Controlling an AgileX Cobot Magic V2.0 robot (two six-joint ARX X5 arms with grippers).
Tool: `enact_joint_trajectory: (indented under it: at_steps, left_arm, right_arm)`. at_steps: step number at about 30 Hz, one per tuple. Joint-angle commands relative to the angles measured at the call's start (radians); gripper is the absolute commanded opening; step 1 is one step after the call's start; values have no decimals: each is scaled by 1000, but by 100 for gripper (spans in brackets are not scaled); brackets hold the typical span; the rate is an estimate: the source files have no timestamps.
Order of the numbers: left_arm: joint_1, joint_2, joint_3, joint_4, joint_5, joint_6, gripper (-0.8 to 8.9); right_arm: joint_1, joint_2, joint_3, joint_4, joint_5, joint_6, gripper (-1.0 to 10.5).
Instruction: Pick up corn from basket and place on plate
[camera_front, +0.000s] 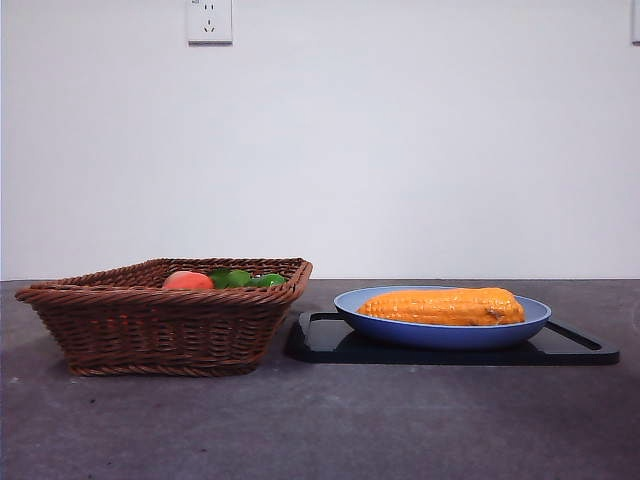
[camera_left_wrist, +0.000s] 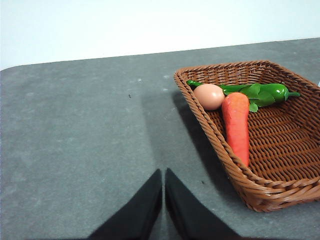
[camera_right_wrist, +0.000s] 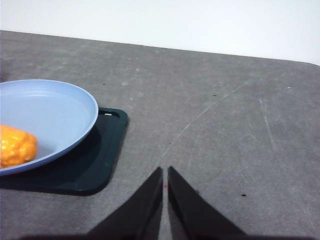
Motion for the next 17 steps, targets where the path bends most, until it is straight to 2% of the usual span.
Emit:
enact_joint_trajectory:
  at_steps: [1,17]
  left_arm:
    - [3,-1,-13,-31,3,-2,8]
    - [3,-1,-13,-31,3,-1,8]
  right_arm:
    - [-2,-3,-6,3,2,3,2]
    - [-2,-3,-6,10,1,3,2]
